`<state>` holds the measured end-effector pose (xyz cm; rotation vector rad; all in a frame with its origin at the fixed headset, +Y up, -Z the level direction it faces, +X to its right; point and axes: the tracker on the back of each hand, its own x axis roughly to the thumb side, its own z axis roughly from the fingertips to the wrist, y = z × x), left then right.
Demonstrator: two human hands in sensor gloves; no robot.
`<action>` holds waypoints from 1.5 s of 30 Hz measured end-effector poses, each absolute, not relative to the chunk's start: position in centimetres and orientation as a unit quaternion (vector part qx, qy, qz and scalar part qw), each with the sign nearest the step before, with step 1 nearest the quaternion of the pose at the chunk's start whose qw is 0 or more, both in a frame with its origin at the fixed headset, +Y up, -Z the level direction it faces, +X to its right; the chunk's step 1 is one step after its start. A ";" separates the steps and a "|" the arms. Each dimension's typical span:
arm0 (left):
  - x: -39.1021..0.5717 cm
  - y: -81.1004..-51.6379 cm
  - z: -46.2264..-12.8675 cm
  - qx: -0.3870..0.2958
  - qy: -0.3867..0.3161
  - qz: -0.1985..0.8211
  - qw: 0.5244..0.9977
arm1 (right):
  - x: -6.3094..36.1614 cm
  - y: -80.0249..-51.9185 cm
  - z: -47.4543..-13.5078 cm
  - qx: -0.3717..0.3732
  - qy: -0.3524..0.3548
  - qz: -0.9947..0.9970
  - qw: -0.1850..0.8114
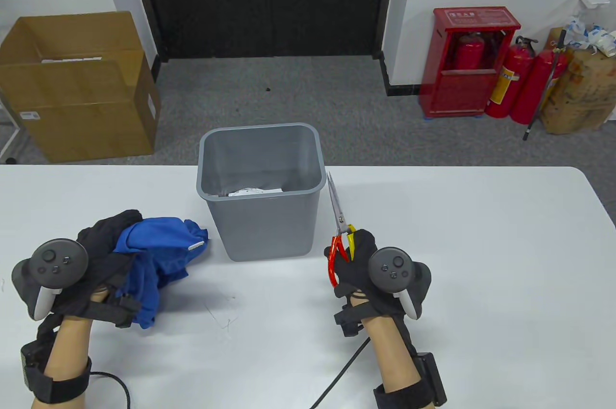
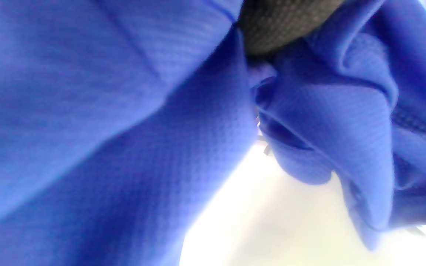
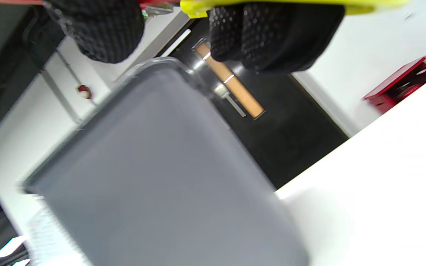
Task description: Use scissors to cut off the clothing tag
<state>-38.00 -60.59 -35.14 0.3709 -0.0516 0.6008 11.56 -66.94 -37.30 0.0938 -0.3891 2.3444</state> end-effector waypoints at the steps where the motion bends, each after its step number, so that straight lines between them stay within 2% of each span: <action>1: -38.0 -60.6 -35.1 0.181 -0.025 0.294 0.938 | 11.8 -67.2 -37.5 0.026 -0.149 0.918 0.366; 6: -37.9 -60.7 -35.2 0.178 -0.024 0.289 0.940 | 12.5 -69.3 -38.9 -0.034 -0.120 0.949 0.289; 13: -37.8 -60.9 -35.3 0.176 -0.021 0.288 0.941 | 13.3 -72.6 -41.5 -0.099 -0.017 0.982 0.163; 21: -37.9 -60.9 -35.3 0.174 -0.019 0.290 0.941 | 16.6 -75.7 -41.8 -0.147 0.065 0.985 0.062; 27: -37.9 -61.1 -35.4 0.172 -0.019 0.287 0.942 | 19.4 -76.3 -41.1 -0.188 0.076 0.979 0.037; 31: -37.8 -61.1 -35.4 0.171 -0.018 0.286 0.943 | 20.5 -76.6 -40.7 -0.207 0.074 0.974 0.054; 35: -37.7 -61.3 -35.6 0.168 -0.017 0.283 0.944 | 19.7 -76.5 -40.6 -0.175 0.086 0.979 0.060; 38: -37.7 -61.4 -35.6 0.166 -0.017 0.282 0.945 | 17.4 -76.5 -40.5 -0.136 0.116 0.983 0.048; 42: -37.7 -61.5 -35.6 0.164 -0.016 0.282 0.945 | 12.4 -76.0 -40.3 -0.032 0.149 0.988 0.025; 45: -37.7 -61.5 -35.6 0.164 -0.017 0.281 0.945 | 8.9 -75.5 -40.2 0.024 0.122 0.992 0.005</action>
